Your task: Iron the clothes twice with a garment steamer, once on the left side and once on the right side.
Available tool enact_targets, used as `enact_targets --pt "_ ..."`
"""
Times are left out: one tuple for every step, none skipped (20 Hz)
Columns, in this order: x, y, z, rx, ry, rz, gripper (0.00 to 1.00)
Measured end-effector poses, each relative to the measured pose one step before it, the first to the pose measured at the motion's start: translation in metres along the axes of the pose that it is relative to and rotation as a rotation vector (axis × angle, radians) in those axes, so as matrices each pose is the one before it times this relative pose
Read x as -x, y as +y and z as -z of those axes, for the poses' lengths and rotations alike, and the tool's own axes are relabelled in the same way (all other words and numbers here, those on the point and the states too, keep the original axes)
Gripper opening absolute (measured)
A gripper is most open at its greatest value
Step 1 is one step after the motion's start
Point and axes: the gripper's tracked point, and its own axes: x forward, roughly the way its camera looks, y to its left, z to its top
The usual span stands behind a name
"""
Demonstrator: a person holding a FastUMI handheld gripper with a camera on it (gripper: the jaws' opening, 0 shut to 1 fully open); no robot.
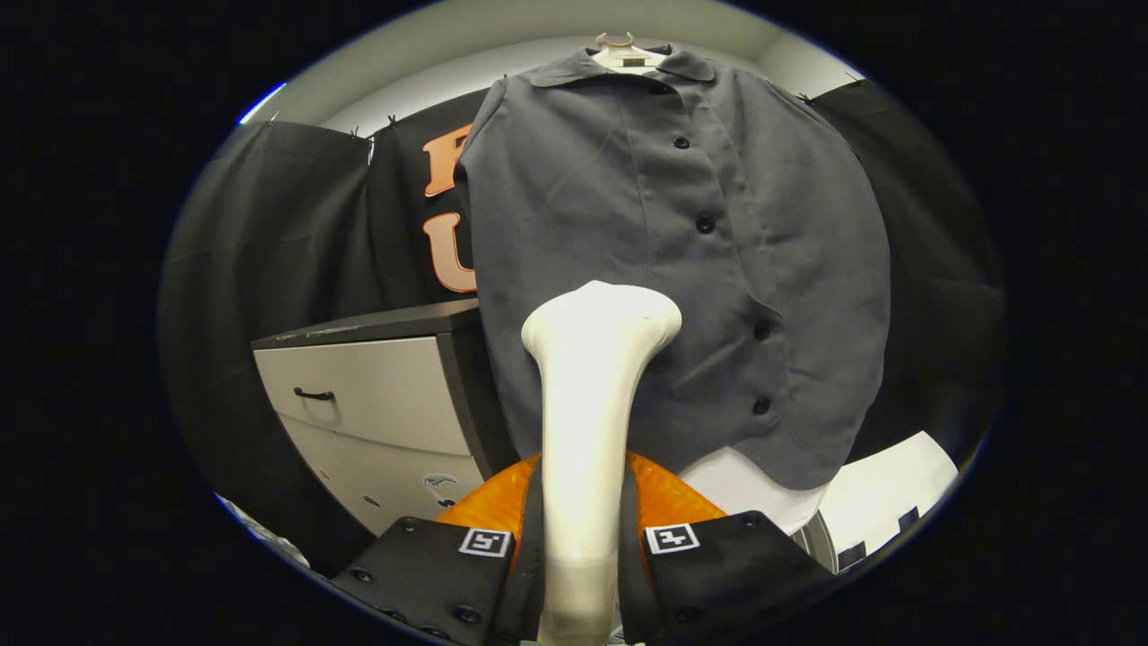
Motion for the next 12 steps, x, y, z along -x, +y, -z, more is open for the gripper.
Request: enact_targets --pt "0.00122 -0.00003 0.00524 0.0011 0.00911 0.00319 0.4" --pt "0.00069 0.00019 0.00557 0.00153 0.01195 0.00111 0.41" --pt "0.00167 0.00071 0.00413 -0.00065 0.00598 -0.00054 0.41" --pt "0.0017 0.00134 0.00146 -0.00188 -0.00014 0.00016 0.41" --pt "0.00348 0.00177 -0.00061 0.0003 -0.00178 -0.00273 0.41" --pt "0.00307 0.00282 -0.00288 0.00174 -0.00372 -0.00682 0.41" --pt "0.0042 0.00287 -0.0045 0.00312 -0.00848 -0.00535 0.41" --pt "0.00468 0.00327 -0.0076 -0.00168 -0.01343 -0.00586 0.41" --pt "0.00589 0.00324 -0.01047 -0.00878 -0.01835 -0.00955 0.41" --pt "0.00607 0.0036 -0.01223 -0.0155 -0.01434 -0.00728 0.41" --pt "0.00637 0.0035 -0.01186 -0.01308 -0.01209 -0.00952 0.41" --pt "0.00662 0.00251 -0.01453 -0.00975 -0.02023 -0.00789 0.41"
